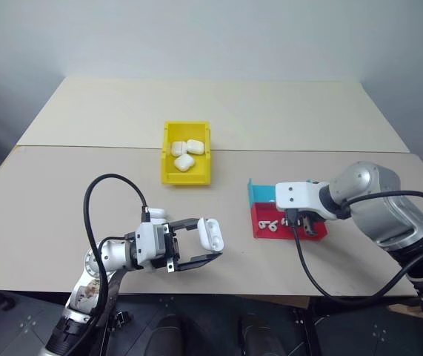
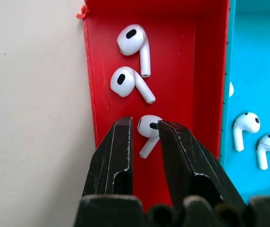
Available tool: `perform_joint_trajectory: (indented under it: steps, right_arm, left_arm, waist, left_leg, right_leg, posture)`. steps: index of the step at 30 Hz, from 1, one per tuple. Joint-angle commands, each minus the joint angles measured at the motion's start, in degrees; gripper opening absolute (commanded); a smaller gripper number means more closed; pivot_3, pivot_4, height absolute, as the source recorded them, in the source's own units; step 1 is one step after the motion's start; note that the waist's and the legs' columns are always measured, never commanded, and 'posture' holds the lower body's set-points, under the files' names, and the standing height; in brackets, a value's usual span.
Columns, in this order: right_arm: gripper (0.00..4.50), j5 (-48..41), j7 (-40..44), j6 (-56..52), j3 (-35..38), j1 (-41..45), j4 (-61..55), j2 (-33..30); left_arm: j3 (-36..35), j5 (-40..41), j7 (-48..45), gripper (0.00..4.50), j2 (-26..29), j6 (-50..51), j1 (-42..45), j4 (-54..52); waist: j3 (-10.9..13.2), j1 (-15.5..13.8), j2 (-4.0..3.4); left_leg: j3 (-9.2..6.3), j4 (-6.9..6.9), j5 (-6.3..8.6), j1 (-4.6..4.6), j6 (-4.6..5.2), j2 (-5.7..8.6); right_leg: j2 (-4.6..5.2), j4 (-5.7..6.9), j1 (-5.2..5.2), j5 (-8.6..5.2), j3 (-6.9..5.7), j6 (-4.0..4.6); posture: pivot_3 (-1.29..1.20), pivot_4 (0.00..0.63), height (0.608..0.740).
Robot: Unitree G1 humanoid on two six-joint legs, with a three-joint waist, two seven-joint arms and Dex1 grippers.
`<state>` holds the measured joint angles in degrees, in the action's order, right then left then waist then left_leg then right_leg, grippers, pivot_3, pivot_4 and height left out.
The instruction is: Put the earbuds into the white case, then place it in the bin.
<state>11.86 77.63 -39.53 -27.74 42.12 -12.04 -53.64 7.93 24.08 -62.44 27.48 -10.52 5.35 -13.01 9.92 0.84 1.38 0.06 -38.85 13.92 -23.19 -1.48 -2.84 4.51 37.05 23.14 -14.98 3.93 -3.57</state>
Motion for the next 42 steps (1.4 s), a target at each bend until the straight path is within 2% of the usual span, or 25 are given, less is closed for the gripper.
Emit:
perform_joint_trajectory:
  steps: [1, 3, 7, 23, 42]
  right_arm:
    - [1.17, 0.7, -1.1, -0.2, 1.7, 1.2, -0.6, -0.6]
    - [1.34, 0.8, -0.6, 1.0, 1.2, 0.7, -0.4, -1.1]
    - [2.41, 1.2, -1.7, -0.5, 1.2, 1.0, 0.0, -0.1]
    - [2.41, 1.3, -2.3, -6.4, -0.8, 2.5, 5.2, 2.4]
    - [2.41, -0.1, -2.7, -10.5, -1.8, 3.3, 5.3, 3.9]
  left_arm:
    - [0.1, -0.1, 0.4, 2.72, -0.2, -0.7, 0.1, -2.0]
    - [0.2, -0.2, 0.4, 2.72, -0.4, -1.0, 0.2, -1.8]
    - [0.2, -0.5, 0.7, 2.72, -0.5, -0.8, 0.2, -2.1]
    - [0.3, -1.0, 1.8, 2.72, -0.2, 0.6, 0.3, -3.2]
    - [0.8, -1.5, 2.8, 2.72, -0.2, 0.8, -0.2, -3.6]
  waist:
    - [0.0, 0.0, 0.0]
    - [0.0, 0.0, 0.0]
    - [0.0, 0.0, 0.0]
    - [0.0, 0.0, 0.0]
    - [0.0, 0.0, 0.0]
  left_leg:
    - [0.0, 0.0, 0.0, 0.0, 0.0, 0.0]
    - [0.0, 0.01, 0.0, 0.0, 0.0, 0.0]
    - [0.0, 0.01, 0.0, -0.01, 0.0, 0.0]
    - [0.0, 0.01, 0.0, -0.01, 0.0, 0.0]
    - [0.0, 0.01, 0.0, -0.01, 0.0, 0.0]
  right_leg:
    - [0.0, 0.0, 0.0, 0.0, 0.0, 0.0]
    - [0.0, 0.0, 0.0, 0.0, 0.0, 0.0]
    - [0.0, -0.01, 0.01, 0.0, 0.0, 0.0]
    - [0.0, -0.01, 0.01, 0.0, 0.0, 0.0]
    - [0.0, -0.01, 0.01, 0.0, 0.0, 0.0]
  posture:
    - [0.0, 0.15, 0.74]
    - [0.0, 0.15, 0.74]
    - [0.0, 0.15, 0.74]
    - [0.0, 0.15, 0.74]
    - [0.0, 0.15, 0.74]
